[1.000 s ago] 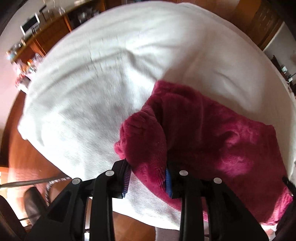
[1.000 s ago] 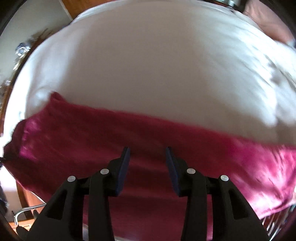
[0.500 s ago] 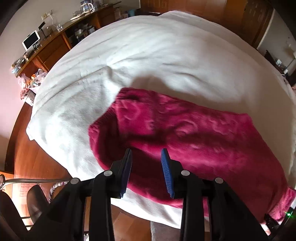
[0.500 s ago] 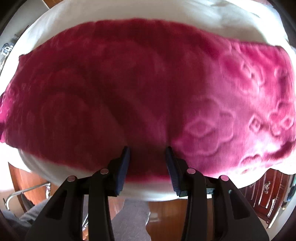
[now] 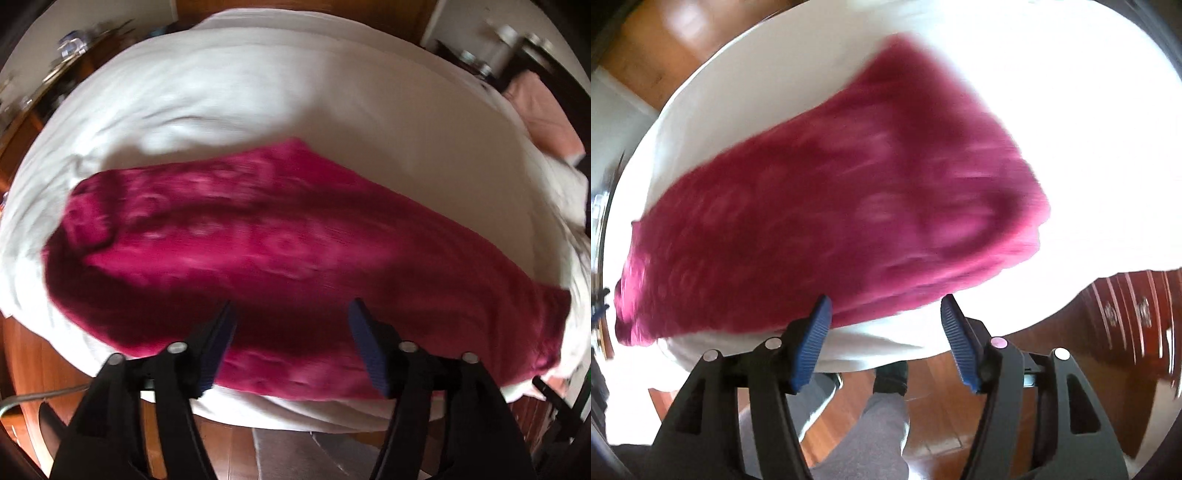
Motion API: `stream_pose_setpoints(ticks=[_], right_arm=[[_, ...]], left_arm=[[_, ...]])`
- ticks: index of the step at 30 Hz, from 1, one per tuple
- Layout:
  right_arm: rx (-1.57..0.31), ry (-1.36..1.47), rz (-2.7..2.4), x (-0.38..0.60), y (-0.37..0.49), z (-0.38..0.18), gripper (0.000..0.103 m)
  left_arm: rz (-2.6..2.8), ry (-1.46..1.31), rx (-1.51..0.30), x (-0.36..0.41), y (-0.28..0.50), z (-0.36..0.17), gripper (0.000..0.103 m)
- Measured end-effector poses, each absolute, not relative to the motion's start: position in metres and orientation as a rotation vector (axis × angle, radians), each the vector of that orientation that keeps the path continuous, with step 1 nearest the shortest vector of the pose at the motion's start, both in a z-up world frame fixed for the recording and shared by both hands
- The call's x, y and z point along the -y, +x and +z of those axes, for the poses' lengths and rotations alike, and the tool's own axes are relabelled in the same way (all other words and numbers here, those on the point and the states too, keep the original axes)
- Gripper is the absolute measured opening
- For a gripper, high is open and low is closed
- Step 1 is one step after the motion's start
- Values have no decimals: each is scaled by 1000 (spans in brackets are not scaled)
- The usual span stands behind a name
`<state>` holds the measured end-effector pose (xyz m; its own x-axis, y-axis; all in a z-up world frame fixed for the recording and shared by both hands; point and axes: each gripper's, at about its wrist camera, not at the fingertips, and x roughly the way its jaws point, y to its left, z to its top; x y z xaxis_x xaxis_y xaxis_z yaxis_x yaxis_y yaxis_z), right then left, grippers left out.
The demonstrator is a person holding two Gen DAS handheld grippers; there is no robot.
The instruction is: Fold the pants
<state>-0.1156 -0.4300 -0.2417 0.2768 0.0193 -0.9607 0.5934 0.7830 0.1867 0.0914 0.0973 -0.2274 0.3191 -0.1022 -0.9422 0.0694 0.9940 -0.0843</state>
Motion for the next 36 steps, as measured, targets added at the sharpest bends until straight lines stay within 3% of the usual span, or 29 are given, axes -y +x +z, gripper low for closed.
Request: stream_pose_setpoints(ticks=[13, 20, 22, 25, 27, 30, 36], right_arm=[[-1012, 1074, -436, 541, -158, -262, 72], [-1019, 1124, -451, 540, -146, -302, 72], [-1013, 1136, -447, 543, -147, -299, 67], [-1027, 1127, -437, 541, -141, -297, 49], [-1049, 1109, -445, 541, -140, -295, 24], [-1050, 1065, -445, 538, -136, -283, 16], [-1019, 853, -353, 512, -121, -225, 15]], left_arm=[[-284, 69, -1276, 4, 73, -238, 68], [-309, 75, -1290, 12, 69, -239, 68], [-311, 77, -1291, 12, 68, -239, 68], [-313, 73, -1298, 11, 65, -239, 68], [-317, 66, -1307, 11, 64, -241, 68], [-326, 66, -1314, 11, 61, -242, 68], [-365, 26, -1336, 18, 62, -243, 68]])
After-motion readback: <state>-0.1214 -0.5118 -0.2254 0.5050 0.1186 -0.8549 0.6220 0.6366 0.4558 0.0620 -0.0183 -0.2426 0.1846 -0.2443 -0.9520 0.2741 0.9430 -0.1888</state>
